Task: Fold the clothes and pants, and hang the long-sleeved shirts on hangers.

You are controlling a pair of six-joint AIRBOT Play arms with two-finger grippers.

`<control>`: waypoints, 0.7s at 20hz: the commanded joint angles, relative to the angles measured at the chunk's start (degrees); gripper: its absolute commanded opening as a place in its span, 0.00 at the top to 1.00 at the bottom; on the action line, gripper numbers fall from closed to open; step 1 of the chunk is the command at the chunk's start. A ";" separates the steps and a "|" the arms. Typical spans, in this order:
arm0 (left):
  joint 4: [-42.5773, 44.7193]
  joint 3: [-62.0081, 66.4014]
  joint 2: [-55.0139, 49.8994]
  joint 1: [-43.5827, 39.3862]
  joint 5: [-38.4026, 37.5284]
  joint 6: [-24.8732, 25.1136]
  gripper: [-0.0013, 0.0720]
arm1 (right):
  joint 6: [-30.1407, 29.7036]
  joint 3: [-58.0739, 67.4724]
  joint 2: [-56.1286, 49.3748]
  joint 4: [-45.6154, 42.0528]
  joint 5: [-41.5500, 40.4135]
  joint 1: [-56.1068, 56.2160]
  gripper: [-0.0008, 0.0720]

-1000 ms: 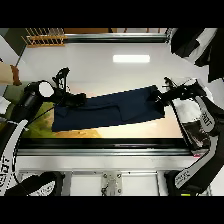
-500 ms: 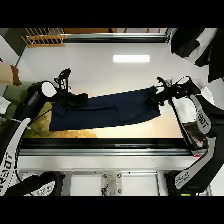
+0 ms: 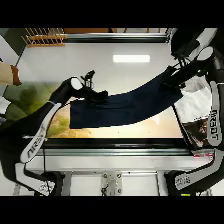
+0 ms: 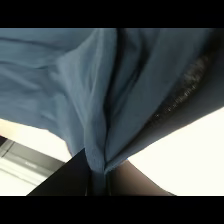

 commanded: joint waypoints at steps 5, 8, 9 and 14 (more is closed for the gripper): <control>-1.88 19.61 -18.45 -9.35 -2.05 0.33 0.97 | 5.27 10.34 2.14 -3.08 5.03 9.07 0.97; -1.86 26.27 -23.34 -11.34 -5.09 0.31 0.97 | 5.22 10.34 2.49 -3.08 4.59 12.35 0.97; -1.90 27.98 -24.55 -11.43 -5.92 0.24 0.97 | 5.22 10.34 2.51 -3.06 4.42 13.14 0.97; -1.62 32.44 -26.91 -11.50 -8.83 -0.87 0.97 | 5.25 10.34 2.73 -3.04 3.19 16.04 0.97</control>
